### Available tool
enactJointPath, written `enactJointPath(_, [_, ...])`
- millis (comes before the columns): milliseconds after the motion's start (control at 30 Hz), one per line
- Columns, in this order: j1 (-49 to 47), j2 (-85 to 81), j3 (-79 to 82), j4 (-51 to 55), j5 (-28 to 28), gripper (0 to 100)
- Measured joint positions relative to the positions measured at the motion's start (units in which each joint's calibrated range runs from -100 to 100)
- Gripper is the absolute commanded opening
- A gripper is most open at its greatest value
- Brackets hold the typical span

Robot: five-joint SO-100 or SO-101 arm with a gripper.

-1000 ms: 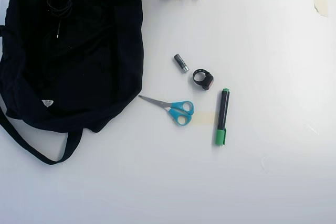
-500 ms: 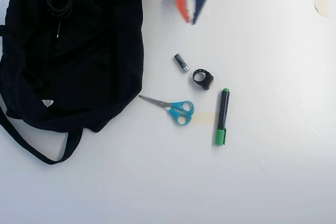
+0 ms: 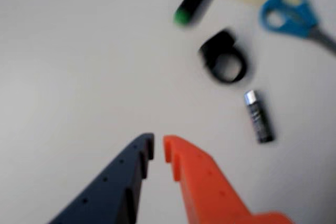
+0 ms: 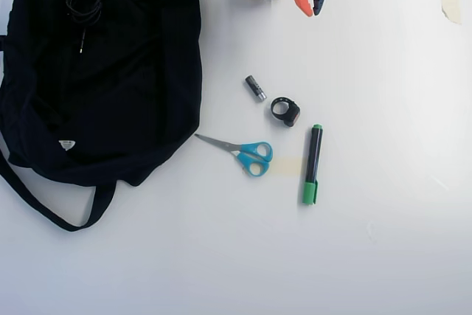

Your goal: Put the cable into the black bag

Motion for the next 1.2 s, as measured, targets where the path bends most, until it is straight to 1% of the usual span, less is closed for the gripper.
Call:
enactJointPath(367, [-0.29, -19.18, 26.57, 0.0, 0.54, 2])
enactJointPath(467, [0.0, -24.82, 32.31, -1.55, 0.78, 2])
enactJointPath(600, [5.58, -26.07, 39.07, -3.18, 1.03, 2])
enactJointPath(733, [10.43, -26.23, 42.45, -4.47, 0.83, 2])
enactJointPath(800, [11.09, -26.23, 42.77, -4.55, 0.98, 2])
enactJointPath(1000, [17.49, -26.23, 42.92, -4.55, 0.98, 2])
enactJointPath(1200, [18.07, -26.23, 42.92, -4.55, 0.98, 2])
